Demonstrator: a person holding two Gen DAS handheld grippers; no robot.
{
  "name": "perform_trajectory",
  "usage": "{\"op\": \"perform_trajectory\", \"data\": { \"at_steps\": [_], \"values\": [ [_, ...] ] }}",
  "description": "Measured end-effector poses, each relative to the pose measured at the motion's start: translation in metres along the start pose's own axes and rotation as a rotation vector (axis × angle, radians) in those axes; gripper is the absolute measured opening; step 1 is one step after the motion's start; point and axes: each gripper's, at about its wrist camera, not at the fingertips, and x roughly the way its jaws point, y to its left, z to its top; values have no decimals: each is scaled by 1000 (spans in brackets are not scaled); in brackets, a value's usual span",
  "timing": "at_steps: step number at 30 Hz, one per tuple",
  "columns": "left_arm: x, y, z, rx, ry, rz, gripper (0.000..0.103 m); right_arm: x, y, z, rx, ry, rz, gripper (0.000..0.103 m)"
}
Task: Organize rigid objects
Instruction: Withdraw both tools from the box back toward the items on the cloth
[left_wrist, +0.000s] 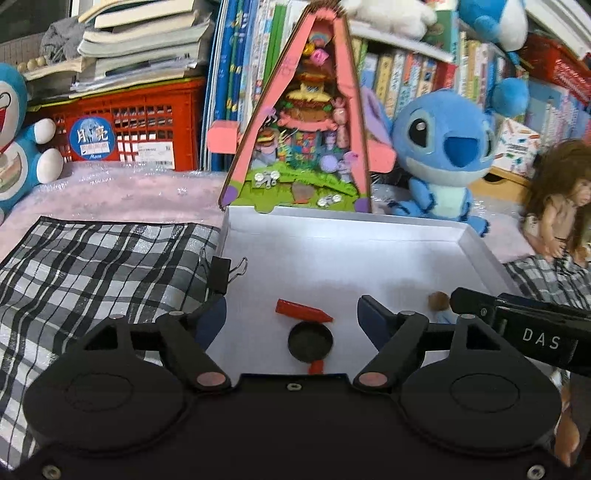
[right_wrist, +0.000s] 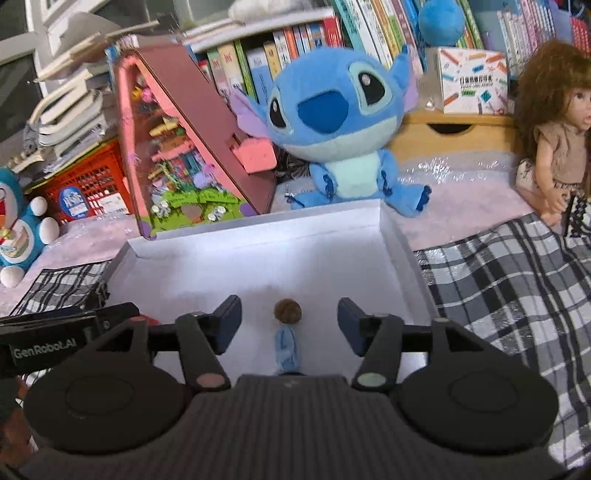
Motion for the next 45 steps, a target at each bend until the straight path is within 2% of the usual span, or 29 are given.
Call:
{"op": "perform_trajectory", "data": {
  "at_steps": [5, 20, 31, 45],
  "values": [
    [-25, 1, -9, 8, -23, -34, 79, -28, 1, -7, -42, -49, 38, 83],
    [-77, -3, -55, 46, -71, -89, 80, -96, 6, -44, -129, -146, 90, 88],
    [-103, -6, -92, 67, -78, -126, 82, -125, -5, -71, -145, -163, 98, 90],
    [-130, -8, -142, 102, -84, -134, 82, -152, -17, -108, -173, -165, 91, 92]
  ]
}}
